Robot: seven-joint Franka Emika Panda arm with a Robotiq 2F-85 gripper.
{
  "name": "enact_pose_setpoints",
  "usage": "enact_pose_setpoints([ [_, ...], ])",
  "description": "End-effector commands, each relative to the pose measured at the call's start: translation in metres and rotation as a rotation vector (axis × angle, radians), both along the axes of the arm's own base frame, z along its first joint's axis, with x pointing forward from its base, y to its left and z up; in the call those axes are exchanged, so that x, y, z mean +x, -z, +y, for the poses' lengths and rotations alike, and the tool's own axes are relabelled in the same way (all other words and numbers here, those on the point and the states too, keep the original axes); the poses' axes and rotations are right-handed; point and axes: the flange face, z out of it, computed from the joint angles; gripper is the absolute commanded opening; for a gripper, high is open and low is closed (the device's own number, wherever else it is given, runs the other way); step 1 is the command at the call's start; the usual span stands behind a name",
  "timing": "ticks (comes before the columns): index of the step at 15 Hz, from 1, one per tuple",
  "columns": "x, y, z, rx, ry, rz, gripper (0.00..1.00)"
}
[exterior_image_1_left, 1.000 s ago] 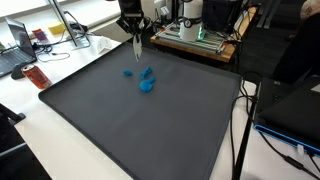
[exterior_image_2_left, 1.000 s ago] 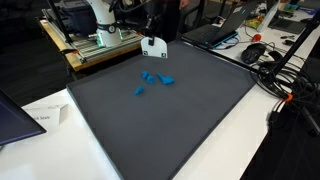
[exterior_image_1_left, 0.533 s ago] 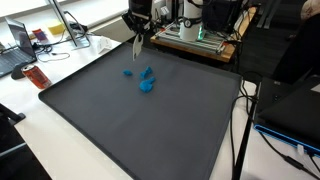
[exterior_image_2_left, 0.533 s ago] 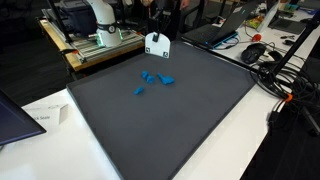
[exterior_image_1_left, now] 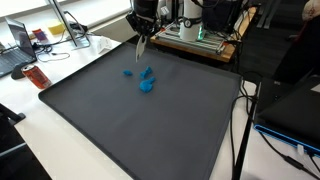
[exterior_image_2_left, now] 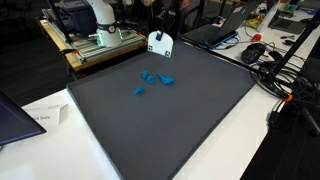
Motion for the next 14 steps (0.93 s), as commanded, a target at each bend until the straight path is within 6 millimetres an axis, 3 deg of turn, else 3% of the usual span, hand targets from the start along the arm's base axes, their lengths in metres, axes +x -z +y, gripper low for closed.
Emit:
enact_pose_setpoints([
  [1,0.000,-0.001,0.000,0.000,0.000,0.001,0.01],
  [7,0.010,0.012,0.046,-0.056,0.066,-0.026,0.01],
  [14,0.031,0.027,0.077,-0.220,0.239,-0.146,0.01],
])
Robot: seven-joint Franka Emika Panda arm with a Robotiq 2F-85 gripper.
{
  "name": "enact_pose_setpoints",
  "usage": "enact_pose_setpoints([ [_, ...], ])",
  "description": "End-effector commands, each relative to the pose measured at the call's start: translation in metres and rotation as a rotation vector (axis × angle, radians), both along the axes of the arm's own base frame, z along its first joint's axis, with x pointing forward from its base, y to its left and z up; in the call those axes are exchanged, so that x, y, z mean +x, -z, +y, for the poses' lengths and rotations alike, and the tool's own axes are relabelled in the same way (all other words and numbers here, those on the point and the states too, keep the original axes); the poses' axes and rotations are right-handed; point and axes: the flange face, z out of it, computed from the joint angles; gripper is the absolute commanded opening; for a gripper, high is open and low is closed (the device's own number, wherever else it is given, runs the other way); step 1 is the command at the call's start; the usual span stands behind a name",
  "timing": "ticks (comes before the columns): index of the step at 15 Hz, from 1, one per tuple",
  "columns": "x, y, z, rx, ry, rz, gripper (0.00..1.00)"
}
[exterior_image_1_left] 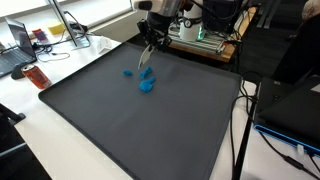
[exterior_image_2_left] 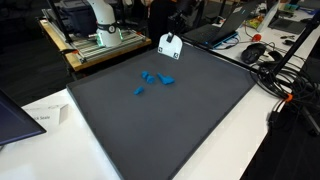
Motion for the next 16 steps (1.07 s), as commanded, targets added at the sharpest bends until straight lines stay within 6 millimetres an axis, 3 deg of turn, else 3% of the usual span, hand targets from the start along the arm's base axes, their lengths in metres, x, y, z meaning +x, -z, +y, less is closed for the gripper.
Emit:
enact_pose_setpoints([
  [1,0.018,0.007,0.015,-0.125,0.083,-0.056,0.01],
  [7,0.035,0.032,0.031,-0.279,0.199,-0.060,0.01],
  [16,0.068,0.069,0.024,-0.420,0.423,-0.024,0.01],
])
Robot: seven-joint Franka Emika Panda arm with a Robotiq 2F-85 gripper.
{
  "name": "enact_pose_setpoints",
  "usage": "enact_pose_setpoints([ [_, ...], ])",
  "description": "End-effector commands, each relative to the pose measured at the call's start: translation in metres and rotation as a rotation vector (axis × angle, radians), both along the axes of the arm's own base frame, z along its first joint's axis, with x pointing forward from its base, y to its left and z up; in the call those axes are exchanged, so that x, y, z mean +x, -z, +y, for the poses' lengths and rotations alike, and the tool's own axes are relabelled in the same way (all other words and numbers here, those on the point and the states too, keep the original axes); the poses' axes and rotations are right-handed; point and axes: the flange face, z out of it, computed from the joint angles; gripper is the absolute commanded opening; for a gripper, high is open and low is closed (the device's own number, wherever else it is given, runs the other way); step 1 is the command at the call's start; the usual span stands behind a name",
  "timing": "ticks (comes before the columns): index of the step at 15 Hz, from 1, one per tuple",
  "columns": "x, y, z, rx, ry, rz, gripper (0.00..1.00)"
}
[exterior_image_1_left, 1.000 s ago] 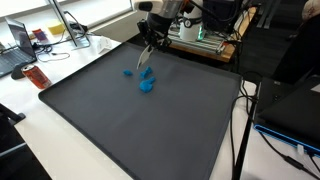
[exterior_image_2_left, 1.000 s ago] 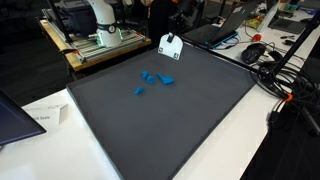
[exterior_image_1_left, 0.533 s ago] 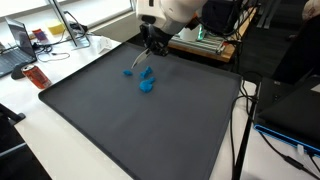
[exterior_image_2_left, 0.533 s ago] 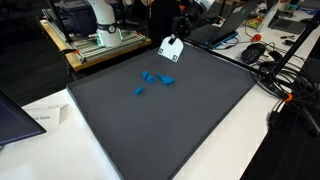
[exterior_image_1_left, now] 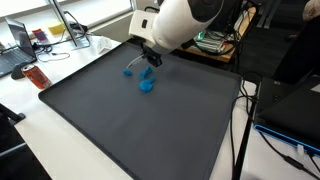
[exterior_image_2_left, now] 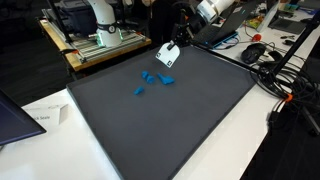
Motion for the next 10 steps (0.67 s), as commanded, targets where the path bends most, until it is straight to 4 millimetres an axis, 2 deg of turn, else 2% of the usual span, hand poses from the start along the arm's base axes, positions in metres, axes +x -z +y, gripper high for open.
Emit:
enact_pose_setpoints([
  [1,0.020,0.009,0.002,-0.060,0.094,-0.001,0.01],
  [10,0.047,0.034,-0.004,-0.188,0.238,0.054,0.01],
])
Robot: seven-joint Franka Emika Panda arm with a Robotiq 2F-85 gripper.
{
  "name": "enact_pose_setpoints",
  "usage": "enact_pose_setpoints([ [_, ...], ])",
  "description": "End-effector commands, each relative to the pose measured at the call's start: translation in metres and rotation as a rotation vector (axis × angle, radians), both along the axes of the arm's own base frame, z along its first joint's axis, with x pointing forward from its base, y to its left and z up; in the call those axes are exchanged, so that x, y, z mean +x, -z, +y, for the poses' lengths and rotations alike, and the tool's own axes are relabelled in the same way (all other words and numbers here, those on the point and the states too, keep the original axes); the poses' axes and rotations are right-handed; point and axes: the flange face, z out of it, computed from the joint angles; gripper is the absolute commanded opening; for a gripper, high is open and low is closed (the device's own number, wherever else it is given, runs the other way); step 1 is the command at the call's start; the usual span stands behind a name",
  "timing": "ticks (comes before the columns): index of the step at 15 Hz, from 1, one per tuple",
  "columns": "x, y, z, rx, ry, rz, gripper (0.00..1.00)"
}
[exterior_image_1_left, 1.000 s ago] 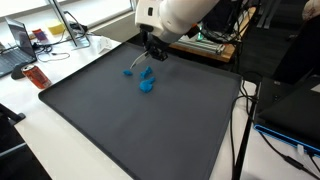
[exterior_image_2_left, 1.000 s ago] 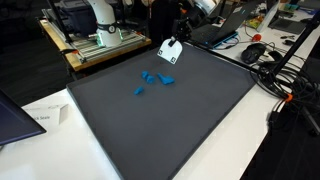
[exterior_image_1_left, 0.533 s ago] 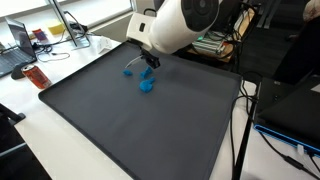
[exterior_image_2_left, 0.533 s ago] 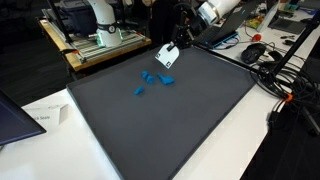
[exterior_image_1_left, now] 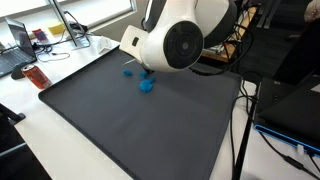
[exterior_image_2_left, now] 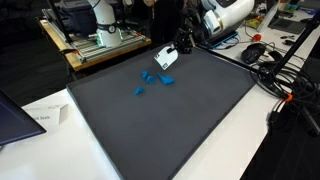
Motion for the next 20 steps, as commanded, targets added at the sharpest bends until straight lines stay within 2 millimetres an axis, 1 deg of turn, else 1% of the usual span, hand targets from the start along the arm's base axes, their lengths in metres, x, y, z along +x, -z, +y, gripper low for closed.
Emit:
enact_pose_setpoints([
  [1,0.014,0.006,0.000,-0.021,0.076,0.022,0.01],
  [4,0.021,0.010,-0.013,0.019,0.122,0.045,0.01],
  [7,0.025,0.006,-0.033,0.091,0.154,0.078,0.01],
  [12,0.032,-0.006,-0.081,0.208,0.170,0.111,0.01],
  [16,0.036,-0.013,-0.107,0.282,0.118,0.128,0.01],
  [20,0.037,-0.021,-0.125,0.352,0.039,0.131,0.01],
])
